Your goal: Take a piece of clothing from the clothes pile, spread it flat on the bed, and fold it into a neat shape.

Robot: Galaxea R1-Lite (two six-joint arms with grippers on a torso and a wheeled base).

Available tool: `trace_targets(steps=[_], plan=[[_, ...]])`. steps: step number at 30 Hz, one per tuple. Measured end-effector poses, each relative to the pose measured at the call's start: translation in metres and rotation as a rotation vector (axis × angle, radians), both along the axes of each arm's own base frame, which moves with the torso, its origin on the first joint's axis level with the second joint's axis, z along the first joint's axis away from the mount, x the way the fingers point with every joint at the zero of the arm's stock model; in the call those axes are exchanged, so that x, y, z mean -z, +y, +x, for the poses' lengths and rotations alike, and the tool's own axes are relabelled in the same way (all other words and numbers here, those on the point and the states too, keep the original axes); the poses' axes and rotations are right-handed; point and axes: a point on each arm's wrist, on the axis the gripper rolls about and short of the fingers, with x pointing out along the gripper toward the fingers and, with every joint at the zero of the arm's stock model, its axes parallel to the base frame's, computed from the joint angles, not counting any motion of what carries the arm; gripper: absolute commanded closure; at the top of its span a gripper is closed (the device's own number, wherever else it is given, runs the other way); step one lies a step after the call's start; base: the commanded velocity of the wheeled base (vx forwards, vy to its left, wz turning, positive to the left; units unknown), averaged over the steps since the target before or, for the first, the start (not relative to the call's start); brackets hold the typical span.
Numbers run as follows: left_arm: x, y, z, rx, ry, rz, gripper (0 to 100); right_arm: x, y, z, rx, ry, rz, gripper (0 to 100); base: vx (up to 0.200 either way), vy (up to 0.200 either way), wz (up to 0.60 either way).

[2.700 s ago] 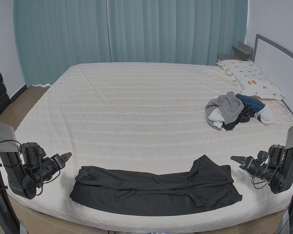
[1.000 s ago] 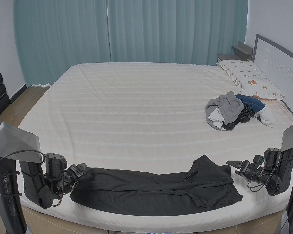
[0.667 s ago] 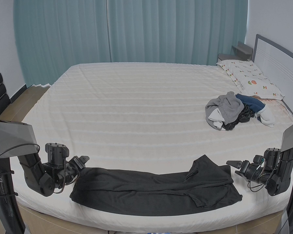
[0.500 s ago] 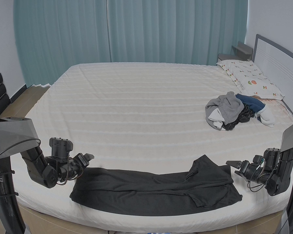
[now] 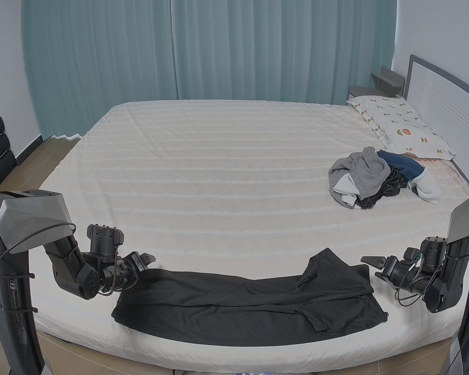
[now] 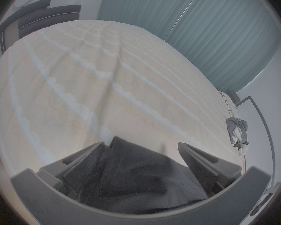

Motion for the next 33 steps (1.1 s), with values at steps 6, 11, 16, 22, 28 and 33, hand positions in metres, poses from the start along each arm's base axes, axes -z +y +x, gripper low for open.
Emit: trace_targets(steps=[6,11,16,22,28,33], plan=[[0.000,0.004,-0.004,-0.009,0.009,0.000,0,-0.001,0.000,0.001,0.001,-0.006,-0.001,0,0.000,0.000,0.00],[0.001,0.003,0.000,-0.010,0.000,-0.001,100,-0.001,0.001,0.004,-0.003,-0.017,-0.003,0,0.000,0.000,0.00],[0.007,0.003,0.002,-0.019,0.003,0.000,100,-0.004,0.006,0.015,-0.013,-0.060,-0.013,0,0.000,0.000,0.00],[0.007,0.006,0.008,-0.089,-0.072,-0.022,100,0.000,0.012,0.019,-0.027,-0.058,-0.018,0,0.000,0.000,0.00],[0.009,0.014,0.008,-0.149,-0.078,-0.053,100,0.007,0.010,0.016,-0.018,-0.028,-0.017,0,0.000,0.000,0.00],[0.013,0.024,0.009,-0.175,-0.071,-0.055,100,0.011,0.009,0.014,-0.016,-0.009,-0.017,0,0.000,0.000,0.00]])
